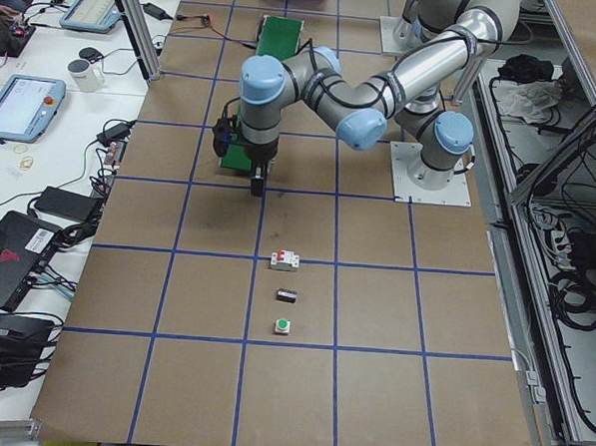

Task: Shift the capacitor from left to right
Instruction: 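Reach down and grasp the black capacitor beside the breaker with the left gripper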

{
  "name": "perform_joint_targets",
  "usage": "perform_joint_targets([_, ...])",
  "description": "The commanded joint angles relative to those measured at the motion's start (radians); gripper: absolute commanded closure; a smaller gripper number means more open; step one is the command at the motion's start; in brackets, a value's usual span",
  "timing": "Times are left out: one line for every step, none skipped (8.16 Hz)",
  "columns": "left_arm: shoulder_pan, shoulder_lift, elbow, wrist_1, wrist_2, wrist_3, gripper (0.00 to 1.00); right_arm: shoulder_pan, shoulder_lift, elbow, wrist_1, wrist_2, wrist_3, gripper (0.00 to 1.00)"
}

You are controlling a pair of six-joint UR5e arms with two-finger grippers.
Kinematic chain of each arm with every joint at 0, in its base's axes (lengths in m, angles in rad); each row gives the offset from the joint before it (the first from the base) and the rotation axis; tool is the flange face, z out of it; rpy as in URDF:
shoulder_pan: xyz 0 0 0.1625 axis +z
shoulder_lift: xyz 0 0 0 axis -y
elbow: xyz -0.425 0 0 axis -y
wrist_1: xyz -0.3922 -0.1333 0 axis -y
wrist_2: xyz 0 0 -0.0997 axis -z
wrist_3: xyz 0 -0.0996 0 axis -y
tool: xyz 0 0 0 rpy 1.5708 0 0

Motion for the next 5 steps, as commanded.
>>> perform_joint_targets([0.144,-0.188,0.001,0.203,0.003,0.224,0.00,0.000,-0.001,0.000,-0.001,-0.001,0.000,0.00])
perform_joint_targets([0.175,-0.260,0.003,0.269,0.003,0.263,0.00,0.000,-0.001,0.000,-0.002,0.001,0.000,0.00])
perform_joint_targets([0.201,-0.305,0.003,0.318,0.003,0.292,0.00,0.000,-0.001,0.000,-0.004,0.002,0.000,0.00])
perform_joint_targets([0.206,-0.333,-0.011,0.349,0.005,0.296,0.00,0.000,-0.001,0.000,-0.002,0.002,0.000,0.00])
perform_joint_targets([0.207,-0.350,-0.017,0.352,0.028,0.312,0.00,0.000,-0.001,0.000,-0.004,0.002,0.000,0.00])
